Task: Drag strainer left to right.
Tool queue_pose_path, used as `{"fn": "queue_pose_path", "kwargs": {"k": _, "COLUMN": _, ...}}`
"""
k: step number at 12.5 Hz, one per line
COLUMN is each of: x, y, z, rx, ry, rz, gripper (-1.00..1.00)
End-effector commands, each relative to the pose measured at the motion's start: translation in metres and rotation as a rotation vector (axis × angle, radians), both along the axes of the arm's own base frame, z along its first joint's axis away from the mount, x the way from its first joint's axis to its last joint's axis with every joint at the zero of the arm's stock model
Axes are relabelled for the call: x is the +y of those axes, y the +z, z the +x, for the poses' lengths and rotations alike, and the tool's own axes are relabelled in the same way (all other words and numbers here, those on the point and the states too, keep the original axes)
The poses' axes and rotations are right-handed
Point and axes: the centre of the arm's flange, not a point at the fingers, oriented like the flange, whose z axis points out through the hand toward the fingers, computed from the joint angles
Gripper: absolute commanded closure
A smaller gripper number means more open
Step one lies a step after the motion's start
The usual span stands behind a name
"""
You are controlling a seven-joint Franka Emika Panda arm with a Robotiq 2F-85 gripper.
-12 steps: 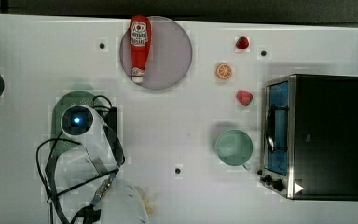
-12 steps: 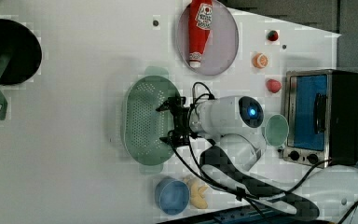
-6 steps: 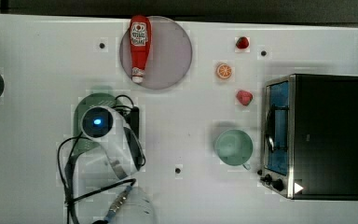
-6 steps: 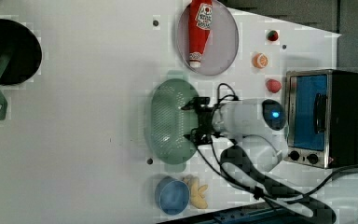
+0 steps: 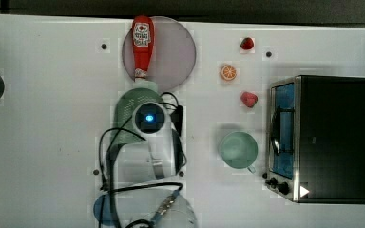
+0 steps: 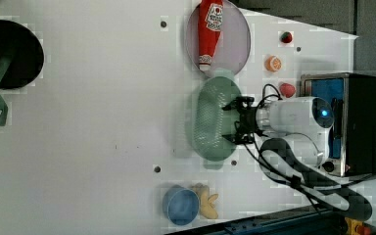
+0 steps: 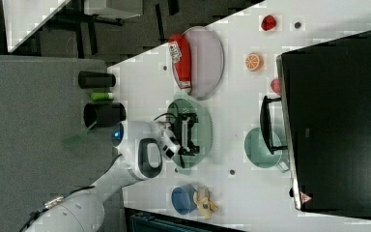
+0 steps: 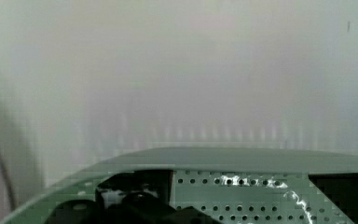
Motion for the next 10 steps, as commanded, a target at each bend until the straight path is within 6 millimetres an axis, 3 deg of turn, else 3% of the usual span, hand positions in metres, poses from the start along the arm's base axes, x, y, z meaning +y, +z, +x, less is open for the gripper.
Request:
{"fn": "queue_pose_path", "kwargs": {"k": 1, "x": -0.052, "y": 0.001, "z": 0.000, "rx": 0.008, "ry": 0.092, "rz": -0.015, "gripper": -1.00}}
{"fn": "queue_pose_path", "kwargs": {"k": 4, "x": -0.089, "y": 0.002, "z": 0.002, "rx": -0.005, "ry": 0.068, "rz": -0.034, "gripper": -1.00}}
{"fn": "queue_pose_path", "kwargs": {"k": 10, "x": -0.143, "y": 0.005, "z": 0.000, "rx": -0.012, "ry": 0.090, "rz": -0.064, "gripper": -1.00}}
